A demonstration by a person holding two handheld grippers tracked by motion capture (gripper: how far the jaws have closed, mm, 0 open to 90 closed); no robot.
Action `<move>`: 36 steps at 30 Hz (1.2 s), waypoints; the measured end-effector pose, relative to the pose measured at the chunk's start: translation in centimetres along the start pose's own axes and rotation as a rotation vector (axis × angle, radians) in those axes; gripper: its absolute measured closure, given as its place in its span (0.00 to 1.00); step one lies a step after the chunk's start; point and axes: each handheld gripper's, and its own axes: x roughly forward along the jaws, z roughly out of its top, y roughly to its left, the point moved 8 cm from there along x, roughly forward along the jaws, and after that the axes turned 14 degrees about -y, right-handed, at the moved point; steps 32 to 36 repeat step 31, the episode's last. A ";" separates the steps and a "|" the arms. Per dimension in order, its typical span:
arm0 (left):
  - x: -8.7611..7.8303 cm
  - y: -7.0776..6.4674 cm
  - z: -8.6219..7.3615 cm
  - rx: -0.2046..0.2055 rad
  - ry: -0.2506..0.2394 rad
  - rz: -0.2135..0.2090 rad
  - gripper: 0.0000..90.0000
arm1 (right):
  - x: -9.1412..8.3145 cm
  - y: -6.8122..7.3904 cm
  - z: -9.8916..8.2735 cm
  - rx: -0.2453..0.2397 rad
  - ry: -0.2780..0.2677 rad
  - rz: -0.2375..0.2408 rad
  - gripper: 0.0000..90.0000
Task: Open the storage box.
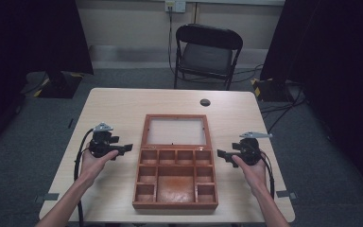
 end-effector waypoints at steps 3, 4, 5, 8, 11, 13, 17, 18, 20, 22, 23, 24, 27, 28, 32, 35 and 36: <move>-1.0 0.5 -1.0 0.002 0.017 0.024 0.24 | -0.9 -0.2 -0.7 -0.005 0.016 -0.015 0.17; -1.0 0.5 -1.0 0.002 0.017 0.024 0.23 | -0.9 -0.2 -0.7 -0.005 0.016 -0.015 0.17; -1.4 0.6 -1.3 0.004 0.021 0.025 0.23 | -1.2 -0.2 -1.0 -0.006 0.021 -0.022 0.17; -2.6 0.8 -2.2 -0.013 0.018 0.014 0.20 | -2.5 -1.1 -2.3 -0.013 0.057 -0.088 0.17; -3.2 1.5 -3.3 0.022 0.061 0.056 0.18 | -3.1 -1.5 -3.1 -0.014 0.084 -0.116 0.17; -3.7 2.1 -4.2 0.017 0.084 0.059 0.18 | -3.9 -2.1 -4.2 -0.017 0.104 -0.142 0.17; -3.9 3.2 -4.9 0.008 0.103 0.111 0.19 | -4.6 -2.9 -5.7 -0.058 0.154 -0.191 0.18; -3.9 3.2 -4.9 0.008 0.103 0.111 0.19 | -4.6 -2.9 -5.7 -0.058 0.154 -0.191 0.18; -3.9 3.5 -5.4 0.037 0.101 0.127 0.18 | -4.5 -3.4 -6.7 -0.097 0.197 -0.223 0.16; -3.6 3.7 -6.1 0.087 0.091 0.165 0.17 | -4.4 -3.7 -6.7 -0.115 0.175 -0.250 0.16; -3.5 3.8 -6.2 0.112 0.081 0.180 0.17 | -4.3 -3.9 -6.8 -0.135 0.159 -0.264 0.14; -3.5 3.8 -6.2 0.112 0.081 0.180 0.16 | -4.1 -3.9 -6.9 -0.149 0.133 -0.265 0.09; -3.2 3.9 -6.4 0.116 0.026 0.197 0.11 | -3.7 -4.0 -7.2 -0.149 0.078 -0.273 0.04; -3.2 3.9 -6.4 0.117 0.026 0.197 0.11 | -3.7 -4.0 -7.1 -0.152 0.077 -0.273 0.04; -3.3 4.0 -6.4 0.118 0.027 0.199 0.11 | -3.7 -4.0 -7.2 -0.147 0.079 -0.277 0.04; -3.3 4.0 -6.4 0.118 0.027 0.199 0.11 | -3.7 -4.0 -7.2 -0.147 0.079 -0.277 0.04; -3.3 4.0 -6.4 0.118 0.027 0.199 0.11 | -3.7 -4.0 -7.2 -0.147 0.079 -0.277 0.04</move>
